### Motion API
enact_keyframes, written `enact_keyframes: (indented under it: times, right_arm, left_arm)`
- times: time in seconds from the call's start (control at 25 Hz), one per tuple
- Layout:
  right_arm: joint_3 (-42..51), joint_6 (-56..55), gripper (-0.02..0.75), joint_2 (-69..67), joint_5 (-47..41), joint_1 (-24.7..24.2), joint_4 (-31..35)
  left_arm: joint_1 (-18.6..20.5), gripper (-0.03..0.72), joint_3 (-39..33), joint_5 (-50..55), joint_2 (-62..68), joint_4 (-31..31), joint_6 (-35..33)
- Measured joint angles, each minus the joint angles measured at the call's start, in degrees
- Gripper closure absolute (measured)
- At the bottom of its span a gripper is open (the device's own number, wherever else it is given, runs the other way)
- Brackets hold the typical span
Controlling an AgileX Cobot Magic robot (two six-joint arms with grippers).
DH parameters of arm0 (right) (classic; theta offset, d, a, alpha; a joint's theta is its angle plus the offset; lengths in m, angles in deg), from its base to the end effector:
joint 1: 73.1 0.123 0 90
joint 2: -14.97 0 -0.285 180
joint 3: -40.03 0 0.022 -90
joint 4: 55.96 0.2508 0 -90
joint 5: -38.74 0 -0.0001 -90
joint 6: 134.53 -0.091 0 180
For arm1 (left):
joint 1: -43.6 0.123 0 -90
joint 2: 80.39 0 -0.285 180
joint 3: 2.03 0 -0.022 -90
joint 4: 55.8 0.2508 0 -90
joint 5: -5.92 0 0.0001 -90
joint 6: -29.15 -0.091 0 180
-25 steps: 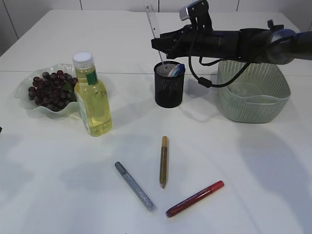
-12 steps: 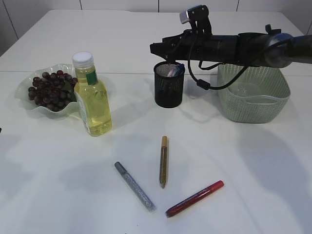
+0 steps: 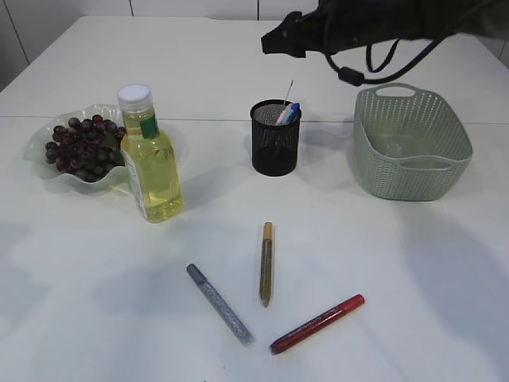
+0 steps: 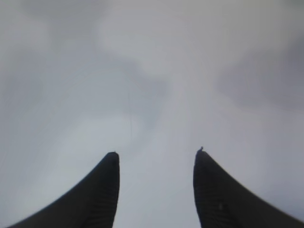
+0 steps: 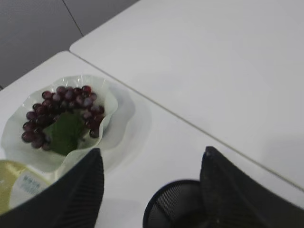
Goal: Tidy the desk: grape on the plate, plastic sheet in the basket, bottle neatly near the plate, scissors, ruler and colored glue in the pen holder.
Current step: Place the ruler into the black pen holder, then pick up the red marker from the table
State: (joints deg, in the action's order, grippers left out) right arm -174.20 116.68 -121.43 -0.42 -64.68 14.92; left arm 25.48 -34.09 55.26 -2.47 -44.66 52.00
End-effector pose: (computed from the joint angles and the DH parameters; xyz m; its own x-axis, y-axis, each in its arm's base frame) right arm 0.5076 0.1301 0.2549 -0.3894 -0.1326 -0.9115 -0.6818 0.7069 0.1885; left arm 0.2095 -0.0545 0.2527 -0.9225 0.0231 -0.3853 0.0105 0.9993 0.0347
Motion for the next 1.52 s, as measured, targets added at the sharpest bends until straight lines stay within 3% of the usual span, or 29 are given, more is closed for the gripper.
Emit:
enact_keyframes:
  times: [0.12,0.28,0.44,0.64,0.88,1.32,1.52]
  right_arm:
    - [-0.1,-19.2,0.237,6.3,-6.2,0.0,-17.9]
    - [-0.1,-40.8,0.237,13.0,-19.4,-0.1,-33.3]
    - [-0.1,-54.4,0.237,17.1,-30.0,-0.1,-41.6]
    - [3.6,-63.6,0.256,21.8,-31.3,-0.1,-49.6]
    - [15.8,-70.3,0.267,27.6,-31.6,2.8,-61.4]
    - [35.4,-81.4,0.268,29.5,-30.8,21.4,-64.0]
    - [41.5,-84.2,0.268,29.5,-25.5,25.0,-64.7]
  left_arm:
    - [0.0,0.316,0.0,0.3,0.0,0.1,0.0]
    - [0.0,0.316,0.0,1.4,0.0,0.3,0.0]
    - [0.0,0.316,0.0,2.1,0.0,0.3,0.0]
    - [0.0,0.316,0.0,0.9,0.0,0.3,-0.1]
    - [0.0,0.316,0.0,0.5,0.0,0.3,-1.9]
    - [0.0,0.316,0.0,2.6,0.0,0.3,-3.6]
    - [0.0,0.316,0.0,3.0,0.0,0.6,-3.8]
